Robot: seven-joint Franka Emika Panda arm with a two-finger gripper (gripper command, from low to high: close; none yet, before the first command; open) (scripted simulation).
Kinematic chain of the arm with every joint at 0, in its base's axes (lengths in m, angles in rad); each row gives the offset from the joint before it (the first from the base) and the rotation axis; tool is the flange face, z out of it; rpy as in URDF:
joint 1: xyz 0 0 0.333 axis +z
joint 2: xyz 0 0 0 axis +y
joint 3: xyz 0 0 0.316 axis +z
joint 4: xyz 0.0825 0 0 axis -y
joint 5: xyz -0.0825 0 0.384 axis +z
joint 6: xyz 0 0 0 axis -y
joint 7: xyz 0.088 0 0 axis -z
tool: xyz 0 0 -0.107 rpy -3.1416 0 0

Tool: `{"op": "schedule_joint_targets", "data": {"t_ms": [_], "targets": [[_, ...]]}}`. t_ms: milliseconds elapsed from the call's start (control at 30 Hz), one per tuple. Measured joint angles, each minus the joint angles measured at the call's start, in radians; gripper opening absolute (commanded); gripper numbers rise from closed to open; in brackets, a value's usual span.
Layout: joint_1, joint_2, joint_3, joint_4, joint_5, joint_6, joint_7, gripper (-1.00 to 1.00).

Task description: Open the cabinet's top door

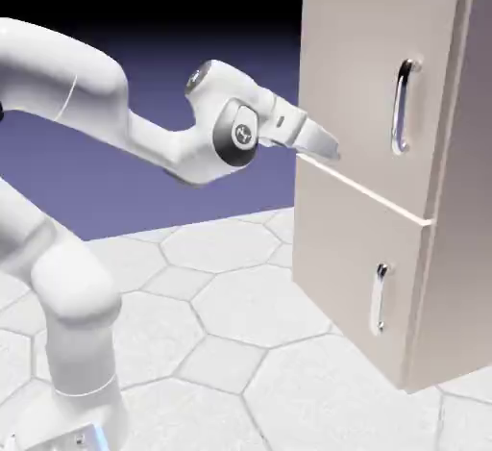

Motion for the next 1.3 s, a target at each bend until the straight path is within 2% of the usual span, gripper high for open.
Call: {"op": "schedule_joint_targets", "data": {"t_ms": [1300], "targets": [[0.52,-0.157,-0.568,0.353,-1.696,-0.032,1.341,0.0]]}}
